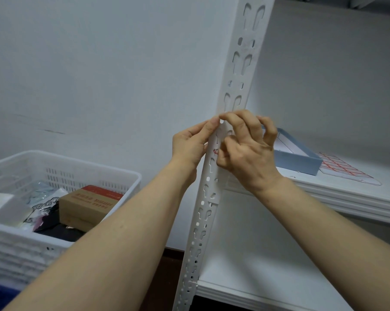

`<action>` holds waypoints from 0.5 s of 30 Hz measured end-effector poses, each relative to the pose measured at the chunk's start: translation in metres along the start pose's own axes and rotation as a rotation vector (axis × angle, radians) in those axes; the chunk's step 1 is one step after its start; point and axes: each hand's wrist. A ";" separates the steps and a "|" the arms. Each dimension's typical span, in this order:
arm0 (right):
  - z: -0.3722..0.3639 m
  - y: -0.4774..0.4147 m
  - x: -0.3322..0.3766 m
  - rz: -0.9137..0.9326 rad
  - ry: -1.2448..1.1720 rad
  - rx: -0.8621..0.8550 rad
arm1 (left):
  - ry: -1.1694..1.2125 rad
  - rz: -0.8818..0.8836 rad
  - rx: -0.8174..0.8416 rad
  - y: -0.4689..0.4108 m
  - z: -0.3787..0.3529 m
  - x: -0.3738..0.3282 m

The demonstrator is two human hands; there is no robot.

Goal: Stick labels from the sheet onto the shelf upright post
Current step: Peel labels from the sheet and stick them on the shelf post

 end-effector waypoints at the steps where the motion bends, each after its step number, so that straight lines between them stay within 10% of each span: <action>1: 0.002 0.002 -0.001 -0.021 -0.012 0.017 | -0.004 -0.004 -0.004 -0.001 0.000 0.001; 8: 0.034 0.005 -0.055 -0.508 -0.340 0.328 | -0.092 -0.102 -0.080 0.004 -0.008 0.006; 12: 0.026 -0.004 -0.106 -0.877 -0.507 0.628 | -0.743 -0.744 -0.236 0.021 -0.034 0.024; 15: 0.011 -0.004 -0.131 -0.976 -0.652 0.780 | -0.838 -1.014 0.071 0.028 -0.069 0.034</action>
Point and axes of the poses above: each hand's wrist, its own y-axis away from the middle knuckle, its own z-axis out of the back of the hand, x = y × z, and after that the axes turned 11 degrees about y, right-handed
